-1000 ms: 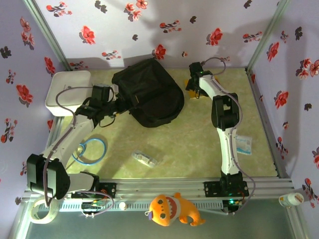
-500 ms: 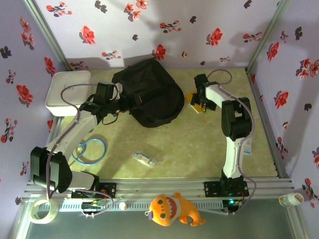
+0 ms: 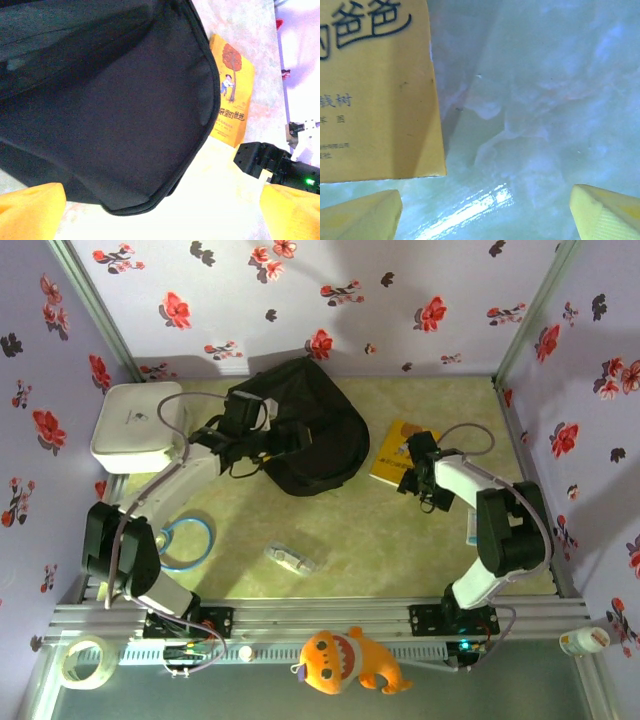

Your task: Pack the student bag

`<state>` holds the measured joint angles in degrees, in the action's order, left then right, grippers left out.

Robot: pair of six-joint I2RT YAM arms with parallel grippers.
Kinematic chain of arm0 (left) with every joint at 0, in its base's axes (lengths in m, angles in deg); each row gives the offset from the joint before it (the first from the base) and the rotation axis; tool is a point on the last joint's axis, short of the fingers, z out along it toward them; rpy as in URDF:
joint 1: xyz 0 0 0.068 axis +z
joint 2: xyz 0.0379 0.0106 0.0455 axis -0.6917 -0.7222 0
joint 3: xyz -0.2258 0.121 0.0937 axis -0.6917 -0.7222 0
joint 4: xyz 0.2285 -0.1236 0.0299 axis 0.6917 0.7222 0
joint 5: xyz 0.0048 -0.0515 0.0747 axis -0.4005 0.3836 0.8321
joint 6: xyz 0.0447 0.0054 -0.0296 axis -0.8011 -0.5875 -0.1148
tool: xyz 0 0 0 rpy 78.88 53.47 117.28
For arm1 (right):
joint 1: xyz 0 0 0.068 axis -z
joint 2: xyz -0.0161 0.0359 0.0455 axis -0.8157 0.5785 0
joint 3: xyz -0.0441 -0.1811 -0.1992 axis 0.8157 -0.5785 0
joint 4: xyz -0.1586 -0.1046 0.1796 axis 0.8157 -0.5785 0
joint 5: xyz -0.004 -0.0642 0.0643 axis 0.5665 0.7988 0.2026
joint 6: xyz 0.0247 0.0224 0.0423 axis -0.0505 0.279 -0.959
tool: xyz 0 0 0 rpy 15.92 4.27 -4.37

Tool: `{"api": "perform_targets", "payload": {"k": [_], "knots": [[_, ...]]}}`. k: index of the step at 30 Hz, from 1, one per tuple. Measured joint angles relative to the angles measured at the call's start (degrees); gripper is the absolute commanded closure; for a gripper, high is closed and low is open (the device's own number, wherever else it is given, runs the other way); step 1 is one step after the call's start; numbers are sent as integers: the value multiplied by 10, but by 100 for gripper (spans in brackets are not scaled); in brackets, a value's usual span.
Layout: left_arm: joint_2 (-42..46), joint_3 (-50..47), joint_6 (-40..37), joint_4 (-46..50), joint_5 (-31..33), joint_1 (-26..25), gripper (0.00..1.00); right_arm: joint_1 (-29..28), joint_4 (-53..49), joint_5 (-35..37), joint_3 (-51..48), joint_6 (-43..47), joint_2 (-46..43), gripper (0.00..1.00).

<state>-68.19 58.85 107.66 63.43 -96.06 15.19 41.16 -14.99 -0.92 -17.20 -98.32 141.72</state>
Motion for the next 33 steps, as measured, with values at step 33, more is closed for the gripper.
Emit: {"api": "perform_targets", "payload": {"k": [33], "knots": [[-96,75,-12,17,0,-105,0,-1,24,10,228,75,208,16]]}}
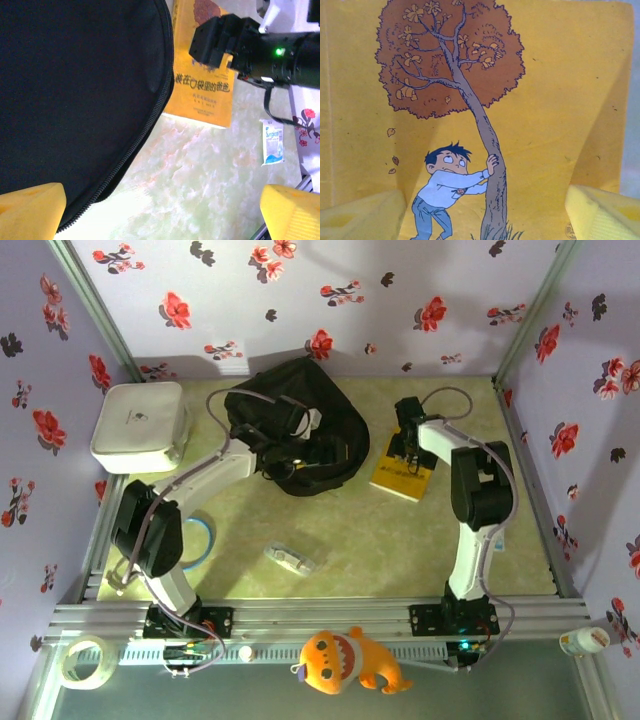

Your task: Pack the student bag

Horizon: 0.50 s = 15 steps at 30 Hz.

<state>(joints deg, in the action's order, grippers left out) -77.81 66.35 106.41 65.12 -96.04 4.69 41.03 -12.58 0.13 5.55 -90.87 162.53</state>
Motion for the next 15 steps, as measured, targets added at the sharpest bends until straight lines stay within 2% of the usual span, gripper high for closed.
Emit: {"api": "perform_targets", "payload": {"k": [9,15], "knots": [[-37,21,0,4,0,-41,0,-45,18,-26,-189,-31,-148,17],[-78,58,0,14,0,-77,3,-49,30,-56,-273,-68,-245,17]]}}
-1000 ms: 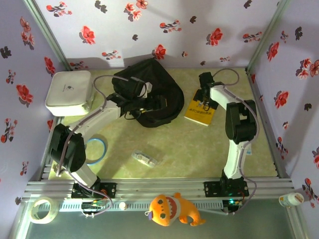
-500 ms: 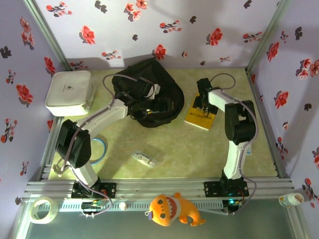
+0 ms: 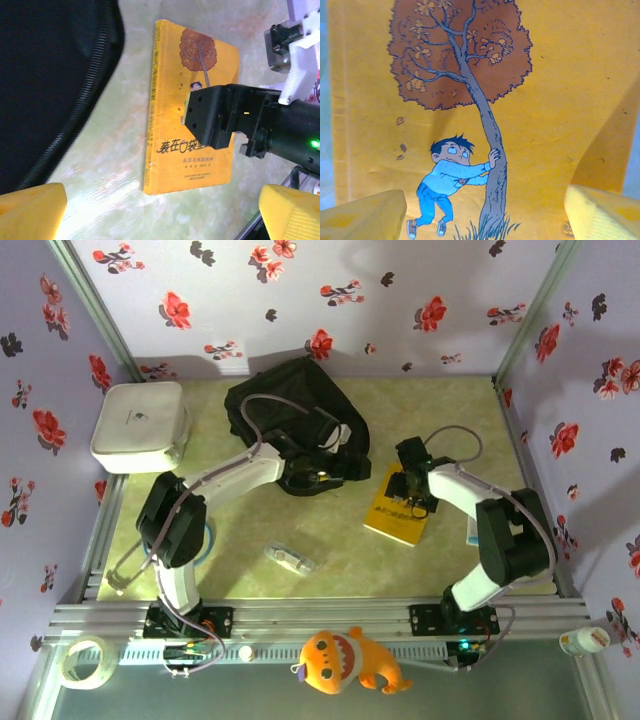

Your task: Pack the student bag

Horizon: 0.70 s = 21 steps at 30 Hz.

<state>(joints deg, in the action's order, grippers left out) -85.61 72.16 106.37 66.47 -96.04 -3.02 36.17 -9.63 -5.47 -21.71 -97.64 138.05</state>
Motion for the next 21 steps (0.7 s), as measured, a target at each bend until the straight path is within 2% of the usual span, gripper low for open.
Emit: {"api": "perform_targets", "payload": {"k": [4,10,21], "knots": [[-42,47,-11,15,0,-26,7,18,14,-9,-25,-52,-59,21],[-110,118,-38,47,4,-56,18,60,42,-13,-93,-126,-142,32],[-225,214,-60,116,15,-61,38,81,41,-23,-115,-143,-122,62]]}}
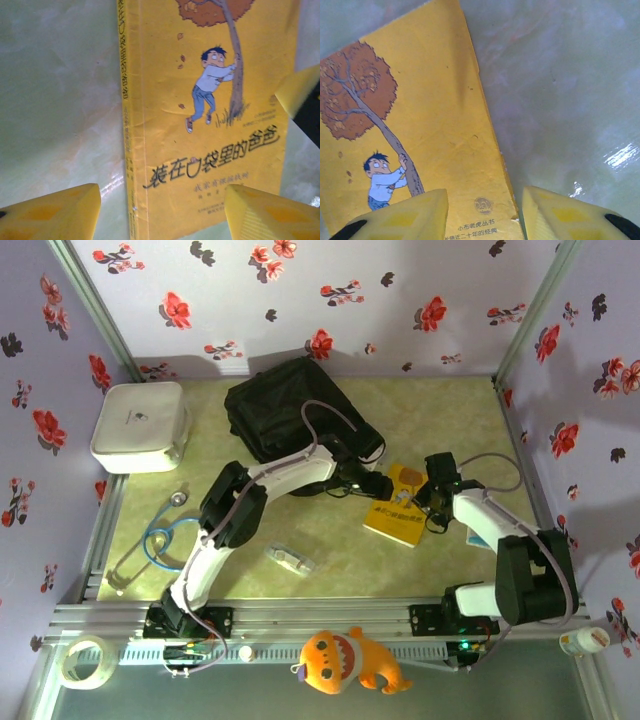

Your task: Pack the student bag

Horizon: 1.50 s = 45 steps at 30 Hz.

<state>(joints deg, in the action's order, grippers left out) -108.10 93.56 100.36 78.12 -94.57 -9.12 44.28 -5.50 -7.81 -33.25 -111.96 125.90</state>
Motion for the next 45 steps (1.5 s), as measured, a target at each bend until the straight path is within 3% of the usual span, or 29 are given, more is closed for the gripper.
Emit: {"api": "perform_targets", "payload": {"k": [7,24,30,45], "knots": [[-44,41,-1,19,0,0,49,0,4,-5,0,1,29,69],[-87,77,-1,35,-10,0,50,0,25,-28,0,-6,38,70],[-88,78,0,37,-20,4,55,2,34,-33,-4,-12,39,71],[-46,81,64,19,-106,28,62,7,45,-38,-8,-36,39,72]]}}
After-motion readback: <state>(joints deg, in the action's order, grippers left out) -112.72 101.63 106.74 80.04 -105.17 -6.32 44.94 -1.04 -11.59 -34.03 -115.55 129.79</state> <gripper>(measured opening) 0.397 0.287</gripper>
